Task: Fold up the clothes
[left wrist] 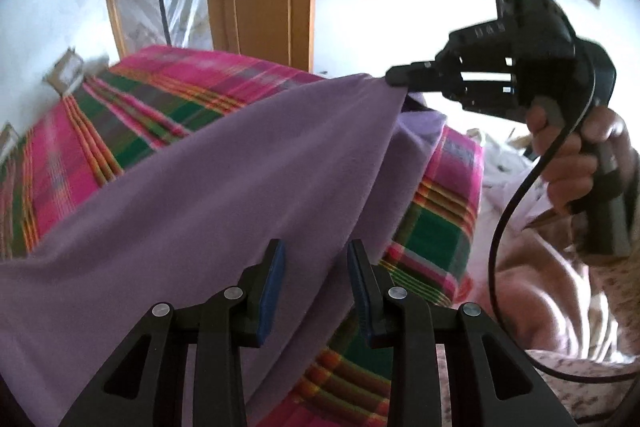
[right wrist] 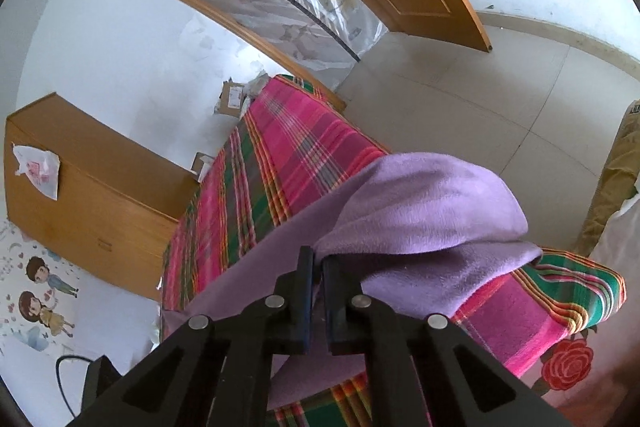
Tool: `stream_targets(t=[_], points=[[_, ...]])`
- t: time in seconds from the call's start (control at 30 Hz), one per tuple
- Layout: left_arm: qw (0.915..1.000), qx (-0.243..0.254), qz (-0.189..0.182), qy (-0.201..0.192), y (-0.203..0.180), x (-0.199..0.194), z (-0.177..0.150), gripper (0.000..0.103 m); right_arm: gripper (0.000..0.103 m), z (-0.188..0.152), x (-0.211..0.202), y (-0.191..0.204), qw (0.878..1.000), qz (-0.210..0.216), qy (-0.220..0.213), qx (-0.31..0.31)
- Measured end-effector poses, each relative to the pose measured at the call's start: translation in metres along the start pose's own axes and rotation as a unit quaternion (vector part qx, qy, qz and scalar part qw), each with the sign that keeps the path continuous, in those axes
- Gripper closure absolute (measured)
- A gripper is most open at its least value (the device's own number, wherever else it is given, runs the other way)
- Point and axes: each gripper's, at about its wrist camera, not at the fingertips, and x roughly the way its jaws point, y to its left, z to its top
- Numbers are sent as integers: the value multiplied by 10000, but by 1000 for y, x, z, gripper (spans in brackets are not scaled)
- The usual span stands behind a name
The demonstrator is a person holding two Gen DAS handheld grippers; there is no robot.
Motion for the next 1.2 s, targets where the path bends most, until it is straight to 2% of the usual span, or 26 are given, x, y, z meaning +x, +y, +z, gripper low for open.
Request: stream_targets(t=[0.13, 0.3, 0.47, 0.53, 0.57, 0.63, 0.7, 0.83, 0.87, 0.93, 1.0, 1.1, 1.2], points=[[9994, 230, 227, 125, -10, 11, 0, 70, 98, -1, -2, 3, 10000, 81, -50, 10], [9977, 440, 516, 92, -19, 17, 4, 69, 99, 0, -3, 5, 9998, 169, -113, 58], [9984, 215, 509, 91, -10, 19, 7, 70, 99, 0, -8, 7, 9996, 201, -186, -26], [9992, 69, 392, 45, -3, 17, 9, 76, 99, 0, -9, 6, 9996, 176, -217, -32], [9995, -12, 308, 13, -1, 16, 11, 87, 99, 0, -10, 4, 9996, 162, -239, -23], [9997, -205, 131, -103, 7, 11, 14, 91, 99, -1, -10, -1, 9996, 163, -237, 9], [9993, -254, 149, -250, 10, 7, 17, 96, 99, -1, -10, -5, 9996, 171, -196, 52], [9974, -436, 110, -572, 16, -6, 23, 96, 95, -3, -11, -16, 9994, 211, -184, 226], [9966, -494, 70, -653, 17, -10, 23, 96, 94, -4, -10, -20, 9992, 215, -135, 297], [9947, -541, 53, -868, 19, -20, 25, 96, 77, -5, -9, -29, 9986, 177, -118, 489], [9926, -572, 42, -1072, 21, -29, 27, 96, 74, -5, -9, -39, 9972, 150, -147, 714], [9899, -639, 37, -1264, 20, -39, 30, 96, 70, -3, -9, -55, 9918, 483, -237, 1158], [9860, -697, -30, -1517, 23, -50, 31, 98, 69, 1, -6, -68, 9861, 619, -294, 1513]])
